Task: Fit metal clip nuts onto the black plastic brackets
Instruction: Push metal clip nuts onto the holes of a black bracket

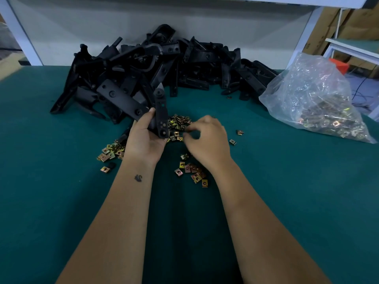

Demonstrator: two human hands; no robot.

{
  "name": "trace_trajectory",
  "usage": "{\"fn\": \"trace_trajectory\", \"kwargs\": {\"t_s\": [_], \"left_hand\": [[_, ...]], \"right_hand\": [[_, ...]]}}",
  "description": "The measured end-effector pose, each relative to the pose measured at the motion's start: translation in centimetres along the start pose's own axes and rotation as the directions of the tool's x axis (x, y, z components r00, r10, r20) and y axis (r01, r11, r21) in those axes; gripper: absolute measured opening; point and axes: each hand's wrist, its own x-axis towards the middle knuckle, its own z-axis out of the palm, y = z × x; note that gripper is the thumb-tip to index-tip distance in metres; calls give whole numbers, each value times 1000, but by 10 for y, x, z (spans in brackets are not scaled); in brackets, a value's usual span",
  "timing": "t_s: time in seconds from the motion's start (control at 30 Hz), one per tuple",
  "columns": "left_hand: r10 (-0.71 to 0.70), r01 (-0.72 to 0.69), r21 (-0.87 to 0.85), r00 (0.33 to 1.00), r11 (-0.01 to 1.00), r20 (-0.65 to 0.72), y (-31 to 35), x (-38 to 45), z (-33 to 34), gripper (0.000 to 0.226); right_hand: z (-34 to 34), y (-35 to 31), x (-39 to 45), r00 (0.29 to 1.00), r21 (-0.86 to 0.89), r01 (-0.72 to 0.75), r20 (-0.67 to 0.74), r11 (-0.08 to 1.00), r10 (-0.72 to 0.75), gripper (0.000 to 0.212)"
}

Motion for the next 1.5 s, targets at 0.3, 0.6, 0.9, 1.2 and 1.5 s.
{"fn": "trace_trajectory", "kwargs": {"t_s": [0.3,0.6,0.9,1.2,1.5], "left_hand": [[-28,27,45,1000,999,12,-3,1,-1,6],[-4,-3,158,999,987,44,-11,-4,0,15],[-10,-14,215,994,976,109,-16,-7,3,25],[-20,-11,244,992,970,123,-17,-5,1,26],[-23,-8,239,991,971,129,-17,-5,0,25]], "right_hand": [[-1,-3,-1,998,192,-30,65,981,17,12],[-14,-8,3,951,808,-261,121,529,285,15],[-24,-9,1,928,928,-305,240,215,284,15],[-19,-9,2,957,954,-211,157,213,245,16],[-17,-4,4,951,931,-218,136,292,277,18]]}}
